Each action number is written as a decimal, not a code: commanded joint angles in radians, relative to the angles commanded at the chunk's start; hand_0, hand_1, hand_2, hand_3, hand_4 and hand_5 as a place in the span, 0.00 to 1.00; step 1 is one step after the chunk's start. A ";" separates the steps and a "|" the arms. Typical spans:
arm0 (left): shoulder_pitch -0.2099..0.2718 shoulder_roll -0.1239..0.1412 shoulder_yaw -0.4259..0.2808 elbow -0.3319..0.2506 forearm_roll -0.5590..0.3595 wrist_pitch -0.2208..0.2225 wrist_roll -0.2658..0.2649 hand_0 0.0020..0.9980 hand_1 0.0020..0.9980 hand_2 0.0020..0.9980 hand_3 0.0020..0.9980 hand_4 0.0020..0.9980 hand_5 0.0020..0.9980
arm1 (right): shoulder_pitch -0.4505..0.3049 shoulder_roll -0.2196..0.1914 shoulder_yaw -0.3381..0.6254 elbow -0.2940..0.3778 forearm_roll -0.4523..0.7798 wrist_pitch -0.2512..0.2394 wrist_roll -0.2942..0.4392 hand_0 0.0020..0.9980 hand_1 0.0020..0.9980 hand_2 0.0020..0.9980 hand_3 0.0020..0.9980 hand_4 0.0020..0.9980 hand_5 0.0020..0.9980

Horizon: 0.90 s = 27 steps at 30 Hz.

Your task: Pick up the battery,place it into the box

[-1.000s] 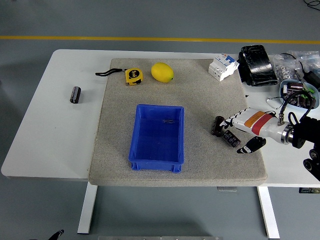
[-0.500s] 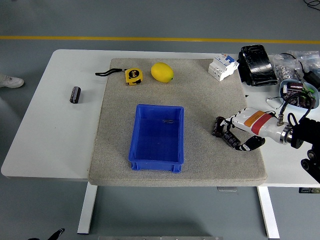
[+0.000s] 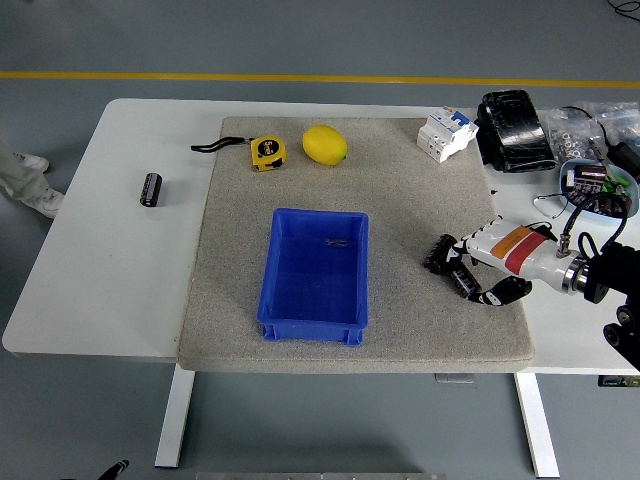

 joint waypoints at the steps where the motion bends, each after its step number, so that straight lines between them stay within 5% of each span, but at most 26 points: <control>1: 0.000 0.000 0.000 0.000 0.000 0.000 0.000 0.75 0.75 0.90 0.87 0.82 0.88 | 0.000 -0.001 0.002 0.002 0.001 0.000 0.000 0.51 0.46 0.49 0.46 0.63 0.00; 15: 0.000 0.005 0.003 0.001 -0.006 0.000 -0.001 0.75 0.75 0.90 0.87 0.82 0.88 | -0.004 -0.025 0.045 0.047 0.009 0.008 -0.003 0.50 0.45 0.48 0.46 0.61 0.00; 27: 0.006 0.006 -0.019 0.000 0.007 0.005 -0.001 0.75 0.75 0.89 0.87 0.82 0.88 | 0.065 -0.014 0.075 0.275 0.048 0.056 -0.036 0.50 0.45 0.49 0.47 0.62 0.00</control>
